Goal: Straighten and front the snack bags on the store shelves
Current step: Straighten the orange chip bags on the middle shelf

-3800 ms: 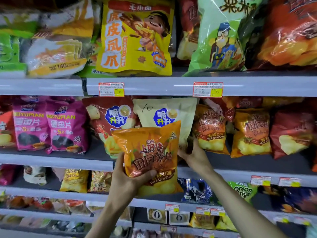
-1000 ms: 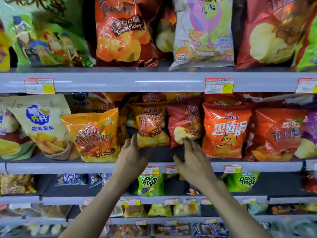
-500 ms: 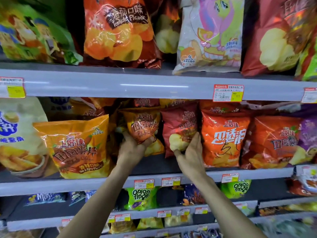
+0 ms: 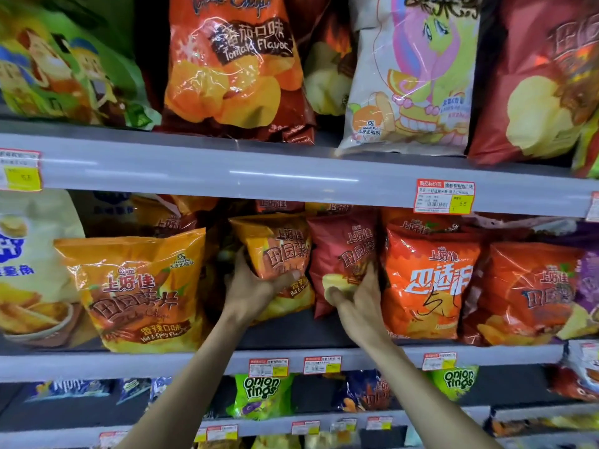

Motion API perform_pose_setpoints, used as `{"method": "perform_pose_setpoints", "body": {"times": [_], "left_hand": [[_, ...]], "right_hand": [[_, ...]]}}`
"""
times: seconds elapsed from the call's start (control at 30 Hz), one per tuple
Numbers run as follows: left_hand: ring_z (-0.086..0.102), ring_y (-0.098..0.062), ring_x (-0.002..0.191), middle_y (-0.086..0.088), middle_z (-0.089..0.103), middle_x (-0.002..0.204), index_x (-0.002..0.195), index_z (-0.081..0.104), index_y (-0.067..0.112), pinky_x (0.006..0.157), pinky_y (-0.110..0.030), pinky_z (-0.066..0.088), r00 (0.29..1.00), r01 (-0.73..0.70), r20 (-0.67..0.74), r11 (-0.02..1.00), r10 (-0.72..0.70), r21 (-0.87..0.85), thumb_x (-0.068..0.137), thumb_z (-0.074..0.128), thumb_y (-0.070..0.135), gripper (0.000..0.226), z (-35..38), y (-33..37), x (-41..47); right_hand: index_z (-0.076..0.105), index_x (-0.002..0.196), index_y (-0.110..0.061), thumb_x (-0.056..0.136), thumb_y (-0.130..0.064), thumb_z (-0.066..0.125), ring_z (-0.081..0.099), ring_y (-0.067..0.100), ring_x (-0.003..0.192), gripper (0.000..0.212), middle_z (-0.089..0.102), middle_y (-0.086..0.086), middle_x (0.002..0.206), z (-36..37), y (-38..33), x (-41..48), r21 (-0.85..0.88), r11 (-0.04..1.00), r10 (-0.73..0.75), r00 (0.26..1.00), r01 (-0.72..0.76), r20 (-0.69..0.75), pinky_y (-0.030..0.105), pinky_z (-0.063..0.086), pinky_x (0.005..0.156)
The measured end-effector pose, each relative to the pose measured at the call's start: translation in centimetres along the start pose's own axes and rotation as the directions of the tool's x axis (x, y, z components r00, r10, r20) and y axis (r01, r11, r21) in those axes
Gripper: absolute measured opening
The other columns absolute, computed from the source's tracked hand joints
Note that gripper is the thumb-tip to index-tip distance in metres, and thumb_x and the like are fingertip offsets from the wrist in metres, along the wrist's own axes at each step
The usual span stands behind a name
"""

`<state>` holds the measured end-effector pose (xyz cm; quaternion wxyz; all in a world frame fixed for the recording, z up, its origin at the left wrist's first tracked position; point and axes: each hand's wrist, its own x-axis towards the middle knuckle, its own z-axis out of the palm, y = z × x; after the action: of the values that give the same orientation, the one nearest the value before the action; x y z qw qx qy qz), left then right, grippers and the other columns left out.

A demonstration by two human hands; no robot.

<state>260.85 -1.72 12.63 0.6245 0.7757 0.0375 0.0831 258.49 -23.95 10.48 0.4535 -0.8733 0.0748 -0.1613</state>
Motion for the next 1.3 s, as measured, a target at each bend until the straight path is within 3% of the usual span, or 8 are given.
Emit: {"method": "perform_pose_setpoints", "body": {"times": [0.2, 0.33, 0.5, 0.63, 0.77, 0.97, 1.17, 1.3], "left_hand": [[0.060, -0.018, 0.129, 0.002, 0.058, 0.140, 0.148, 0.035, 0.034, 0.105, -0.046, 0.055, 0.976, -0.196, -0.084, 0.980, 0.198, 0.040, 0.058, 0.094, 0.064, 0.112, 0.3, -0.3, -4.1], [0.064, -0.009, 0.117, 0.007, 0.058, 0.136, 0.140, 0.030, 0.041, 0.089, -0.015, 0.053, 0.959, -0.265, -0.086, 0.962, 0.270, 0.064, 0.071, 0.095, 0.048, 0.095, -0.2, -0.2, -6.1], [0.074, -0.004, 0.093, 0.014, 0.071, 0.116, 0.126, 0.032, 0.045, 0.072, -0.040, 0.063, 0.926, -0.311, -0.201, 0.947, 0.320, 0.079, 0.080, 0.092, 0.032, 0.077, 0.0, 0.7, -7.6], [0.068, -0.019, 0.116, 0.001, 0.064, 0.132, 0.139, 0.032, 0.044, 0.090, -0.047, 0.060, 0.946, -0.274, -0.152, 0.958, 0.285, 0.090, 0.076, 0.093, 0.037, 0.088, -0.3, 0.0, -6.4], [0.049, -0.020, 0.135, 0.003, 0.047, 0.147, 0.157, 0.030, 0.036, 0.109, -0.043, 0.049, 0.973, -0.199, -0.094, 0.973, 0.211, 0.121, 0.067, 0.098, 0.047, 0.113, 0.4, -0.6, -4.6], [0.063, -0.028, 0.123, 0.001, 0.062, 0.137, 0.154, 0.032, 0.041, 0.097, -0.037, 0.053, 0.976, -0.123, -0.178, 0.992, 0.123, 0.008, 0.072, 0.097, 0.042, 0.105, 1.5, 0.1, -3.6], [0.067, -0.009, 0.092, 0.018, 0.062, 0.114, 0.149, 0.038, 0.036, 0.078, -0.029, 0.056, 0.948, -0.194, -0.263, 0.981, 0.182, -0.021, 0.070, 0.097, 0.041, 0.099, 0.3, 1.8, -6.4], [0.068, -0.004, 0.094, 0.024, 0.063, 0.117, 0.143, 0.041, 0.041, 0.076, -0.032, 0.060, 0.955, -0.208, -0.218, 0.978, 0.200, -0.016, 0.064, 0.099, 0.043, 0.098, -1.3, 1.1, -9.8]], "right_hand": [[-0.001, 0.167, -0.014, 0.093, -0.037, 0.074, 0.014, 0.027, 0.159, 0.108, 0.015, 0.010, 0.173, 0.6, 0.1, 0.4, 0.067, 0.997, 0.040, 0.996, -0.035, -0.079, 0.043, 0.013, 0.131], [-0.001, 0.166, -0.012, 0.099, -0.037, 0.066, 0.009, 0.023, 0.160, 0.099, 0.009, 0.008, 0.174, 0.8, 0.5, 0.2, 0.076, 0.996, 0.046, 0.995, -0.039, -0.093, 0.035, 0.006, 0.130], [-0.001, 0.167, -0.015, 0.100, -0.045, 0.058, 0.009, 0.022, 0.160, 0.094, 0.010, 0.007, 0.174, 1.2, 0.7, 0.2, 0.106, 0.994, 0.021, 0.989, -0.006, -0.147, 0.044, 0.010, 0.131], [0.000, 0.166, -0.009, 0.103, -0.037, 0.059, 0.009, 0.026, 0.160, 0.091, 0.009, 0.012, 0.174, 1.7, 0.3, 0.4, 0.094, 0.995, 0.033, 0.982, -0.015, -0.187, 0.042, 0.009, 0.131], [0.004, 0.166, -0.005, 0.103, -0.036, 0.059, 0.011, 0.029, 0.160, 0.089, 0.012, 0.016, 0.173, 2.2, -0.1, 0.5, 0.069, 0.997, 0.039, 0.980, -0.026, -0.196, 0.044, 0.010, 0.131], [0.006, 0.165, -0.004, 0.102, -0.034, 0.063, 0.014, 0.031, 0.159, 0.090, 0.014, 0.017, 0.172, 2.0, -0.4, 1.2, 0.086, 0.993, 0.098, 0.972, -0.081, -0.214, 0.042, 0.010, 0.131], [0.007, 0.165, -0.011, 0.099, -0.042, 0.065, 0.024, 0.030, 0.157, 0.093, 0.025, 0.013, 0.170, 1.7, -0.5, 1.8, 0.214, 0.970, 0.162, 0.964, -0.117, -0.209, 0.047, 0.018, 0.129], [0.012, 0.165, -0.018, 0.095, -0.051, 0.066, 0.031, 0.034, 0.153, 0.095, 0.035, 0.012, 0.165, 1.4, -0.5, 2.0, 0.169, 0.979, 0.149, 0.970, -0.117, -0.192, 0.050, 0.023, 0.127]]}}
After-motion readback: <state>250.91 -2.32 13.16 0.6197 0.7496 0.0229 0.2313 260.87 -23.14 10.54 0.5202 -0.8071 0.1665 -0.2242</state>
